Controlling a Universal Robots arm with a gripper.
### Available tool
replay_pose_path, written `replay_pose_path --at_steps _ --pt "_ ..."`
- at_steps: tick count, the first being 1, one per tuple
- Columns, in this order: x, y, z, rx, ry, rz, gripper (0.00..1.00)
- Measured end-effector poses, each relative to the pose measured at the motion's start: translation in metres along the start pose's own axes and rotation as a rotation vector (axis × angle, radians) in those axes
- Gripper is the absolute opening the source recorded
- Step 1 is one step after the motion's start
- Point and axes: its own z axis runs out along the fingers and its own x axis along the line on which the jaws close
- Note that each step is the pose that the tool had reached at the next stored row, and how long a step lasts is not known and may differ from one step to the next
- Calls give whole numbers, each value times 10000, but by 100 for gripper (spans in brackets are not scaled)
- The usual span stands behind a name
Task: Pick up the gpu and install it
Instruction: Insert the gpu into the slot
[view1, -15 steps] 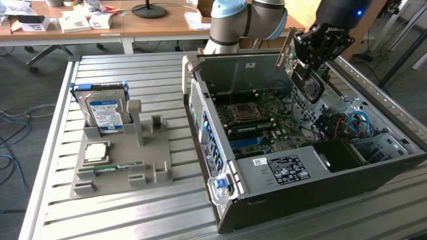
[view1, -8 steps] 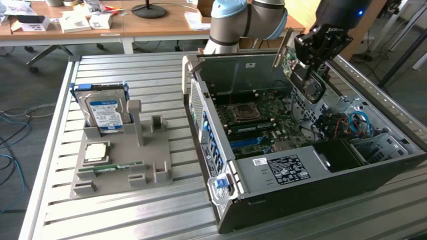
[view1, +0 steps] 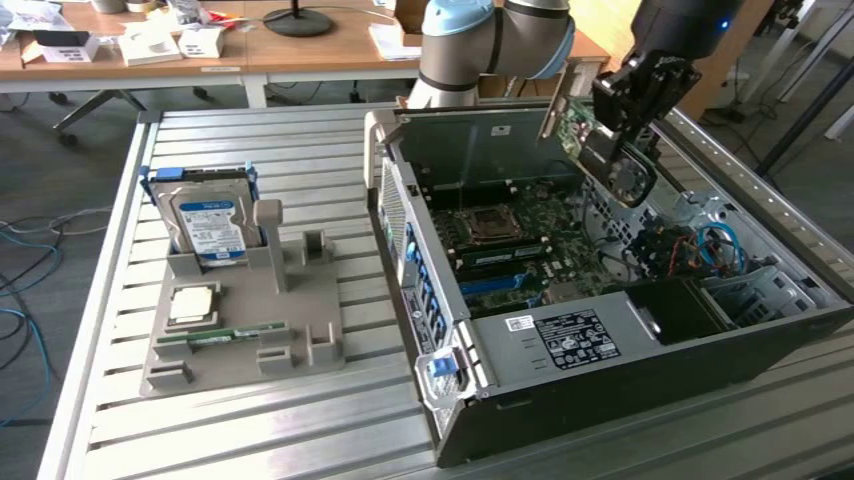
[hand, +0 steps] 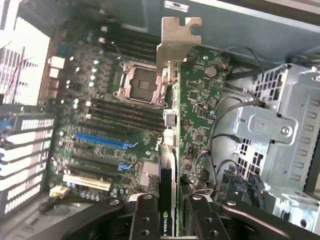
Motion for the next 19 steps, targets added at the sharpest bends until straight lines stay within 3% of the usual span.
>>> replay_pose_path --at_steps 19 --pt "1 0 7 246 144 -3127 26"
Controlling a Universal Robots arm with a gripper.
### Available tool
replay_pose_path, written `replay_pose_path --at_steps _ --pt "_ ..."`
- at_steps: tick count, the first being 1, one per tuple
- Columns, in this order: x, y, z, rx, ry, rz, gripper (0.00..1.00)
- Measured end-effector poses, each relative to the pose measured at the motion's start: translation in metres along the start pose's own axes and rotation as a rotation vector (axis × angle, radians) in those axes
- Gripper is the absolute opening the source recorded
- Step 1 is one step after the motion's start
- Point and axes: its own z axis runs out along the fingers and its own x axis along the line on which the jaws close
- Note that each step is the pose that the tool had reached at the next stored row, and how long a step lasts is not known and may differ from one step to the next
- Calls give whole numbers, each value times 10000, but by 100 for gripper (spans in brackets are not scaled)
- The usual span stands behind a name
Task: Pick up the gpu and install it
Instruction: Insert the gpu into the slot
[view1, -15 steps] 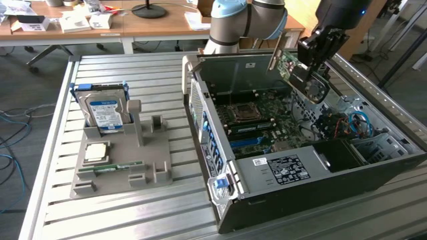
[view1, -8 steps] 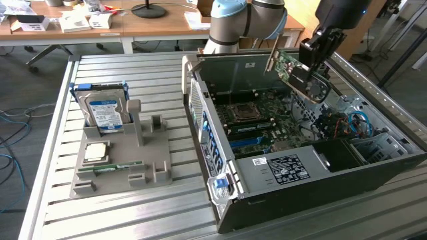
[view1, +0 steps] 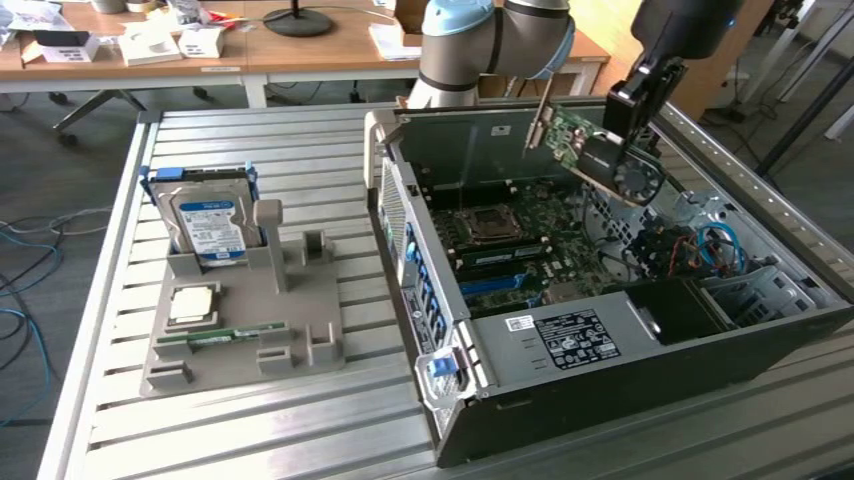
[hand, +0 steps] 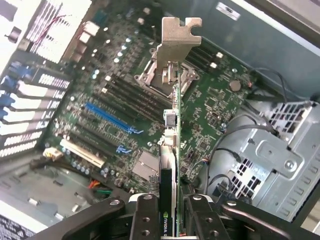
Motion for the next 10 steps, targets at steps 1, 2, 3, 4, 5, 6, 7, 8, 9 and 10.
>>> replay_pose_path --at_steps 1,2,3,4,5,6,7,8,9,10 --pt "0 0 0 12 8 -162 26" --pt "0 0 1 25 14 -325 26" --pt "0 0 1 36 21 -487 26" --pt "0 0 1 49 29 -651 26" --pt "0 0 2 60 35 -818 26" --pt "0 0 2 73 42 -991 26" --pt "0 0 3 84 50 -1153 26" --pt "0 0 3 95 56 -1319 26" --pt "0 0 4 106 62 -1482 26" --pt "0 0 5 117 68 -1647 26"
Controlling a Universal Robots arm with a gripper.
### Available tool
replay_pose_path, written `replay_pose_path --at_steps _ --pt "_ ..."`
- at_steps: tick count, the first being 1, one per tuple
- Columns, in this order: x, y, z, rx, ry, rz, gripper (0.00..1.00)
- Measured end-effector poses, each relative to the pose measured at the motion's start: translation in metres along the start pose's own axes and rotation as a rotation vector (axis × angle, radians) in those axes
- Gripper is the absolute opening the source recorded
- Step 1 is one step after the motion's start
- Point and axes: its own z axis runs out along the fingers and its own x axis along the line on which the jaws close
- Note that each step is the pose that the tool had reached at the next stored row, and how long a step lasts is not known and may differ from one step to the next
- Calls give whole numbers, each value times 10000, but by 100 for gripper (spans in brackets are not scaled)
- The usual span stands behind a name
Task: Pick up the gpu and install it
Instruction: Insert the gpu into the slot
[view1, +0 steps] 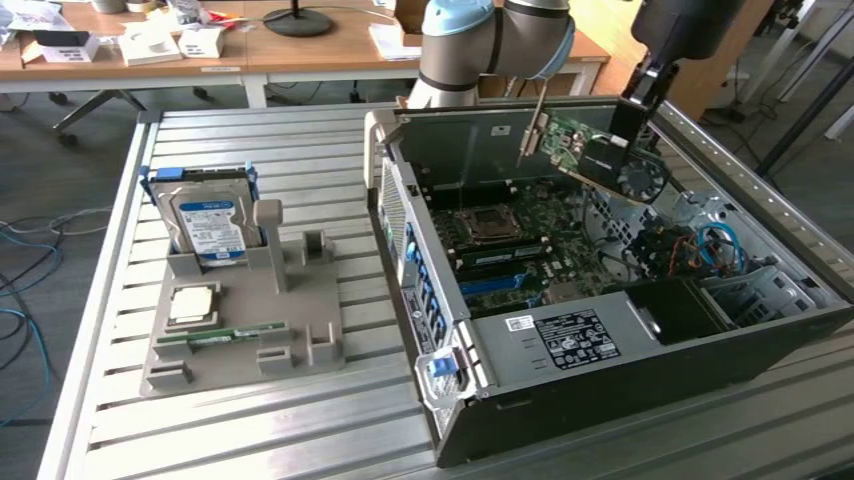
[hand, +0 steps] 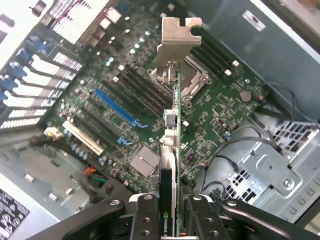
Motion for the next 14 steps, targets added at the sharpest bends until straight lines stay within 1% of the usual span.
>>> replay_pose_path --at_steps 14 --pt "0 0 10 133 71 -2303 26"
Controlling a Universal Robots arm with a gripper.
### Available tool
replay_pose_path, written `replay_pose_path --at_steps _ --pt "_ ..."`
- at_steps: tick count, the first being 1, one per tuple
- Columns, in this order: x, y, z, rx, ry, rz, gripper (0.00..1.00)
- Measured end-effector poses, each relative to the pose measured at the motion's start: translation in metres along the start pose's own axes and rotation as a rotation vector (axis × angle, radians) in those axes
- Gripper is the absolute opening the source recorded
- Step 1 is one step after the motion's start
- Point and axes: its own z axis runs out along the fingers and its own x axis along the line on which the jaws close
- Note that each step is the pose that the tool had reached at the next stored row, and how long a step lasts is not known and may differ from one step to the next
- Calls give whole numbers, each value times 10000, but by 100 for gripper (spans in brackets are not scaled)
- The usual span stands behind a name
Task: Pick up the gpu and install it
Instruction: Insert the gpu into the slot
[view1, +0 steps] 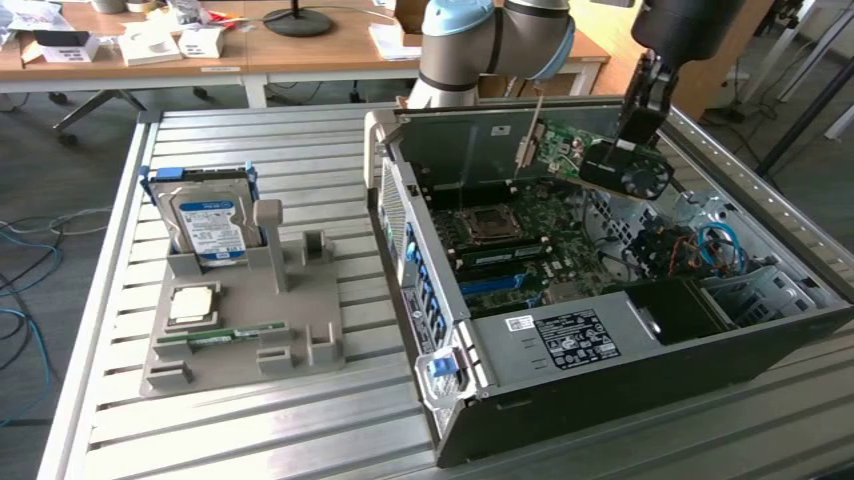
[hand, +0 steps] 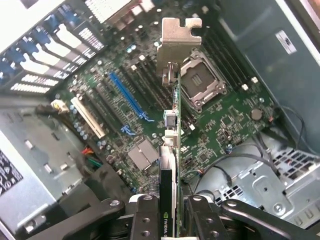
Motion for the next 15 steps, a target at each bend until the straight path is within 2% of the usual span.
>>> replay_pose_path --at_steps 15 --pt "0 0 12 131 60 -2497 26"
